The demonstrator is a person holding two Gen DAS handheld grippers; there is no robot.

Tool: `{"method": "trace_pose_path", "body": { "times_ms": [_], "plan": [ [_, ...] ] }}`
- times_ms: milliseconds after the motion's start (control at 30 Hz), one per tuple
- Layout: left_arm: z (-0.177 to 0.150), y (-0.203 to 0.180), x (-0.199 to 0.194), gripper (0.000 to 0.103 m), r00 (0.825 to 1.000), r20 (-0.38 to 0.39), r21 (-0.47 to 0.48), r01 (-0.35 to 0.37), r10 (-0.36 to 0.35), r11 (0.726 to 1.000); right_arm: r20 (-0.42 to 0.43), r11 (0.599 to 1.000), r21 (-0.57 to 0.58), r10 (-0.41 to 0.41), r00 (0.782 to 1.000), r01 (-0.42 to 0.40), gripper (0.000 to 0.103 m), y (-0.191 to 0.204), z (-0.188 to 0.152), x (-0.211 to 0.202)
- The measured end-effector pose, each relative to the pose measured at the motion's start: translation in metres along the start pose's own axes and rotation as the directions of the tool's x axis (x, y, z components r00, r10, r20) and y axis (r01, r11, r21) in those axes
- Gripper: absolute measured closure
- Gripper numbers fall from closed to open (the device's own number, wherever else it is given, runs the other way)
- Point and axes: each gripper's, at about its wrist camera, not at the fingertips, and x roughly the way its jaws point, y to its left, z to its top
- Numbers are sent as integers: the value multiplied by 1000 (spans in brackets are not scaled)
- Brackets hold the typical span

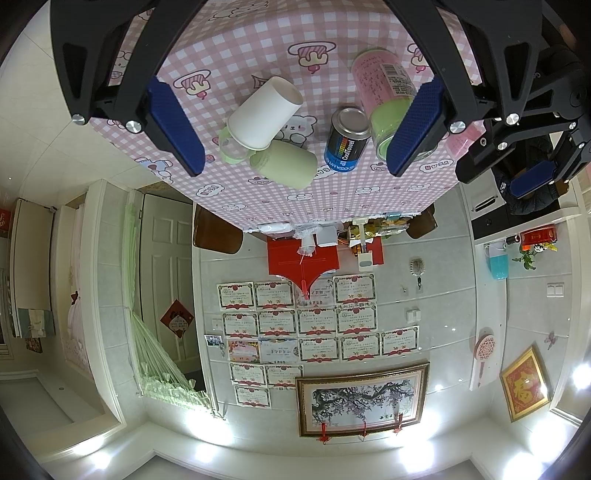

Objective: Flip cup upside down

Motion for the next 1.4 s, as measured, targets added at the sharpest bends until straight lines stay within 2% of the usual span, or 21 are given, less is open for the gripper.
{"method": "trace_pose_path", "body": {
  "times_ms": [1400],
  "plan": [
    [-7, 5, 3, 15, 1000, -19, 2, -2, 2, 1000, -19, 1000, 7, -3, 1000, 3, 8, -4, -2, 5]
  ]
}}
